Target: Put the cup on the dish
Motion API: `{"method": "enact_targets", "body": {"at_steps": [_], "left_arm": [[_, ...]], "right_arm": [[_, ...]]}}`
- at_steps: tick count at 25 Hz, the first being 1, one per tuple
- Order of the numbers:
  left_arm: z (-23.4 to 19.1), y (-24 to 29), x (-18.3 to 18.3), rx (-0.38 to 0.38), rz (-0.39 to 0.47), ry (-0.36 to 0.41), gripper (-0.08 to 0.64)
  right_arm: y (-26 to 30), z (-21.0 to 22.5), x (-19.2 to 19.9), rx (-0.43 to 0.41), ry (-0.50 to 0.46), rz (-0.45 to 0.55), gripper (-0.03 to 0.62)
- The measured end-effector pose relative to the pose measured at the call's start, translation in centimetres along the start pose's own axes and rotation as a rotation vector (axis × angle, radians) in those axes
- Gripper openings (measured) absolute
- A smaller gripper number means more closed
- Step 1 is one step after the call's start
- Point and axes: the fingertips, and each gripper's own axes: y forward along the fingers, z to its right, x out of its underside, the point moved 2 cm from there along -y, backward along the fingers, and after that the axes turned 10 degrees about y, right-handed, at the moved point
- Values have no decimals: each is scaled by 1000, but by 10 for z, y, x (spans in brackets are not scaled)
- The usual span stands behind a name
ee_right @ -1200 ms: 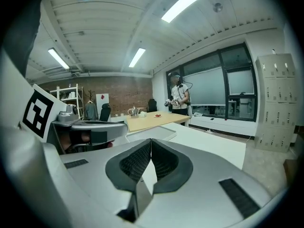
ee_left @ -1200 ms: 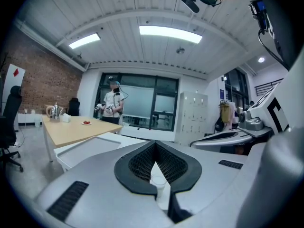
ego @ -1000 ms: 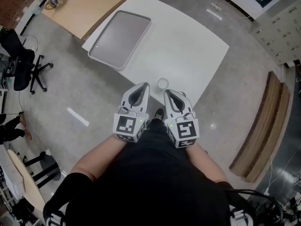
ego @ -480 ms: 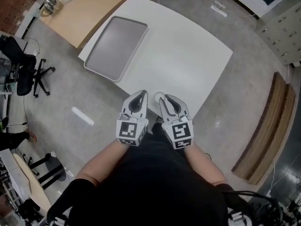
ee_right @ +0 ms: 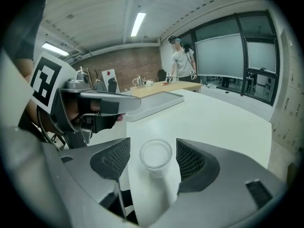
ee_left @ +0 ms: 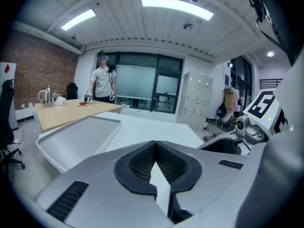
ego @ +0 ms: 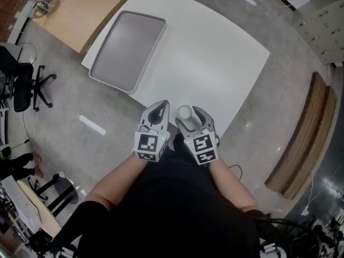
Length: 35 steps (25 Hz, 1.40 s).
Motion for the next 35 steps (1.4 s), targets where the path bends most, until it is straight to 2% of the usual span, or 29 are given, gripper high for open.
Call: {"method": "enact_targets", "body": {"at_steps": [5, 9, 22, 25, 29, 35], "left_arm": [[0, 19, 26, 41, -33, 16, 5], [-1, 32, 44, 64, -64, -2, 5], [-15, 36, 68, 94, -81, -27, 6], [-17, 28, 57, 102, -66, -18, 6], [-32, 12, 31, 97, -31, -14, 6], [-63, -25, -12, 52, 45, -11, 6]], "right_arm": [[20, 9, 18, 24, 19, -41, 252], [38, 14, 27, 37, 15, -74, 252], [65, 19, 35, 91, -8, -91, 250], [54, 14, 19, 102, -8, -60, 250], [38, -3, -21, 96, -24, -17, 250], [20, -36, -87, 51, -45, 67, 250]]}}
